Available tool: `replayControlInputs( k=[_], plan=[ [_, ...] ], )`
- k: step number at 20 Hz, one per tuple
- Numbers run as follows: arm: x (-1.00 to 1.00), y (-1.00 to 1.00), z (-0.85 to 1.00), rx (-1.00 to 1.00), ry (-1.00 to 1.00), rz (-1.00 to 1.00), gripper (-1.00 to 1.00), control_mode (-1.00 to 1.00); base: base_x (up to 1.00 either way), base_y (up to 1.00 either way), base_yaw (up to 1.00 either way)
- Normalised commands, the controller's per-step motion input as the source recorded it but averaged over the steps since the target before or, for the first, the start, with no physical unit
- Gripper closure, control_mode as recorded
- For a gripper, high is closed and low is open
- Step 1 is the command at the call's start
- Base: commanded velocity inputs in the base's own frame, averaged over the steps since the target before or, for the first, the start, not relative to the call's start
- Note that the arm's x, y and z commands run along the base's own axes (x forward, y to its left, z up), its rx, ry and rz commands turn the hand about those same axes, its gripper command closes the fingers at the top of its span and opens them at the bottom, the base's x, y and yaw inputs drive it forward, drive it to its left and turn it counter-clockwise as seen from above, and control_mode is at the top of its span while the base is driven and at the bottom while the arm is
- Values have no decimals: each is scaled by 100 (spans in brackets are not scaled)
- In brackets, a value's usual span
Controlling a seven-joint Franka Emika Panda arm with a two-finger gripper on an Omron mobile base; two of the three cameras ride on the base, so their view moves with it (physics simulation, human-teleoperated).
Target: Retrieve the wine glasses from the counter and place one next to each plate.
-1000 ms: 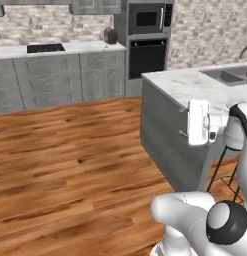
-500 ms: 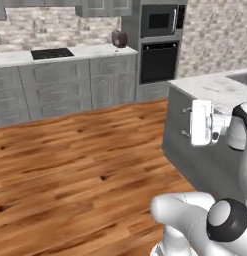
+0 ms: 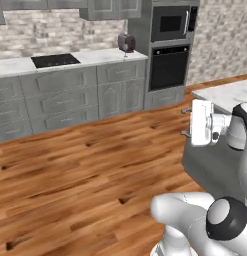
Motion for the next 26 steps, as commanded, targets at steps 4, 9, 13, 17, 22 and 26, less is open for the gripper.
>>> replayControlInputs(
  k=[4, 9, 13, 17, 22, 26],
  plan=[
    [0, 0, 0, 0, 0, 0, -100, 100, 100, 15, -6],
    [0, 0, 0, 0, 0, 0, -100, 100, 100, 0, -1],
    [0, 0, 0, 0, 0, 0, -100, 100, 100, 0, 0],
    [0, 0, 0, 0, 0, 0, -100, 100, 100, -13, -6],
    [0, 0, 0, 0, 0, 0, -100, 100, 100, -6, -11],
    [0, 0, 0, 0, 0, 0, -100, 100, 100, -21, -20]
  ],
)
